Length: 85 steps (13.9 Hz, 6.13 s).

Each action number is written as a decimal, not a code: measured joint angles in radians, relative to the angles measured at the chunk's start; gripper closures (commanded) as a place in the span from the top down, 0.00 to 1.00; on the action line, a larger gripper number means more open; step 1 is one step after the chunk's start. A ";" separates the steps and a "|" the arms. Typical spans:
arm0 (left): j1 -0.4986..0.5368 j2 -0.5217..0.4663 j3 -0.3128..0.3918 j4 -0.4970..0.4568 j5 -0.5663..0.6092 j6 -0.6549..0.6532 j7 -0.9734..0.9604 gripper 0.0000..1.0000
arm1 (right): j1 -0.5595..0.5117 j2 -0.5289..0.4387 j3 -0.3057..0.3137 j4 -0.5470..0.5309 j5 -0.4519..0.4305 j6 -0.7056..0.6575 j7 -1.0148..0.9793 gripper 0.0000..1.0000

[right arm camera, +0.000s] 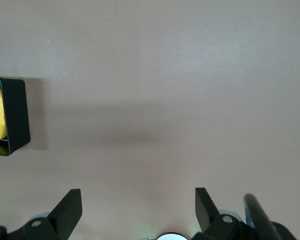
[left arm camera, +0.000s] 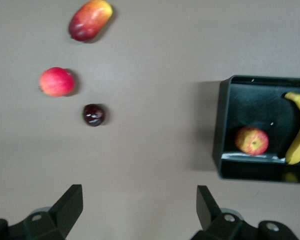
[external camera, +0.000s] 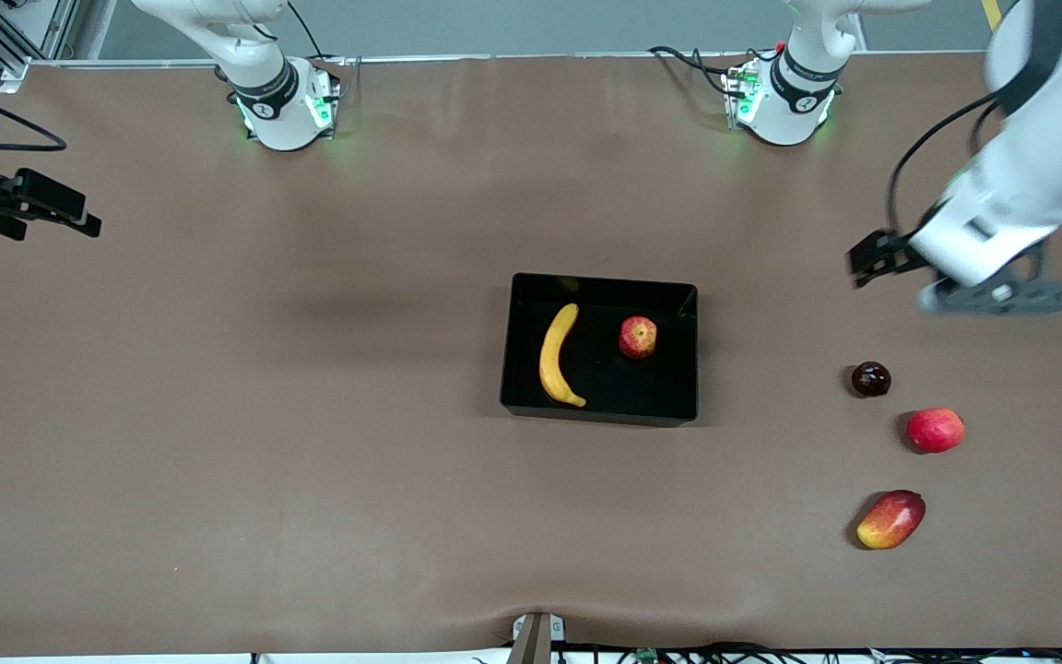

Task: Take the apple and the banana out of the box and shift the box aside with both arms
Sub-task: 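Move the left gripper over the red apple inside the black tray, then lower the left gripper and close it on the red apple, then lift the apple out of the tray toward the other fruits, then lower the apple beside the red fruit and open the left gripper, then move the left gripper back over the yellow banana in the tray, then grasp the banana with the left gripper while the right gripper reaches out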

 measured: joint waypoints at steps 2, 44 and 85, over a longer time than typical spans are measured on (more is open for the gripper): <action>-0.001 0.063 -0.065 -0.002 0.000 0.053 -0.125 1.00 | 0.000 0.002 0.000 0.000 0.000 0.000 0.000 1.00; 0.049 0.349 -0.136 0.005 0.290 0.346 -0.304 0.00 | -0.001 0.104 0.004 -0.001 0.123 -0.019 0.054 1.00; -0.274 0.695 -0.371 0.150 0.427 0.485 -0.667 1.00 | 0.092 0.173 -0.006 0.060 0.086 -0.002 0.265 1.00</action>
